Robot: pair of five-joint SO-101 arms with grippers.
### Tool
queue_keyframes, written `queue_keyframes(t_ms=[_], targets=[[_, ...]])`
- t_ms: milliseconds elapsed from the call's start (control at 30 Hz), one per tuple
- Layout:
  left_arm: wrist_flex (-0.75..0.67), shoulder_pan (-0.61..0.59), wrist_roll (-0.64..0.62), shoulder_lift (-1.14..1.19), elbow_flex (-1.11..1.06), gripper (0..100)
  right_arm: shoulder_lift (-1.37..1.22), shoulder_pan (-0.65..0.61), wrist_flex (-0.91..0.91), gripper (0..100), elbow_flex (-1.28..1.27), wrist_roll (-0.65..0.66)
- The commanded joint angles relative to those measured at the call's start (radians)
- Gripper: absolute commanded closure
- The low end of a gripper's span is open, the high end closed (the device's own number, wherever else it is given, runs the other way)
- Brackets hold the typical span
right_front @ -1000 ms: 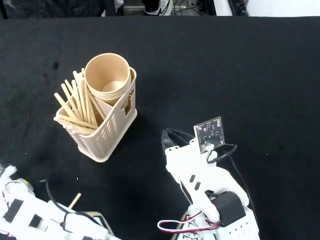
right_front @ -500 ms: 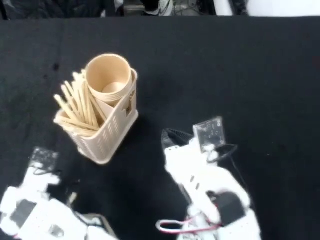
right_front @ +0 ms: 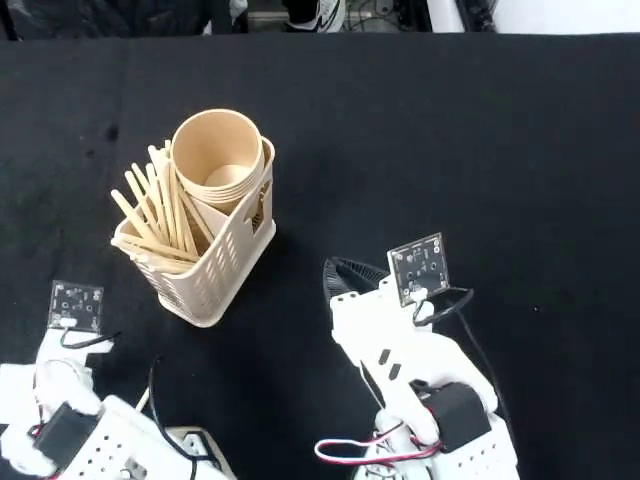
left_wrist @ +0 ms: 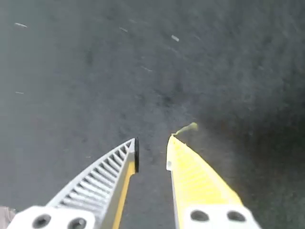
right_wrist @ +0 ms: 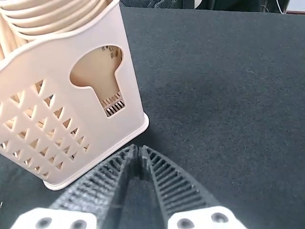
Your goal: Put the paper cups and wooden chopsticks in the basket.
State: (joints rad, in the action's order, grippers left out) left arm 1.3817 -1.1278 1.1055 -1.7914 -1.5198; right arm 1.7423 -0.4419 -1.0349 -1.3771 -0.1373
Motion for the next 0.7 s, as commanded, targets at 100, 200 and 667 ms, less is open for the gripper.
queue_keyframes(t_ms=[100,200,667], targets=[[0.143,-0.008,-0.021,0.118,0.229,88,-0.004,0.012,0.017,98.3,0.045,-0.002],[0.135,0.004,-0.023,0.267,0.277,88,0.001,0.012,0.005,98.3,0.048,-0.002],[0.143,0.094,-0.029,0.554,0.392,88,0.004,0.012,-0.055,98.3,0.094,-0.002]])
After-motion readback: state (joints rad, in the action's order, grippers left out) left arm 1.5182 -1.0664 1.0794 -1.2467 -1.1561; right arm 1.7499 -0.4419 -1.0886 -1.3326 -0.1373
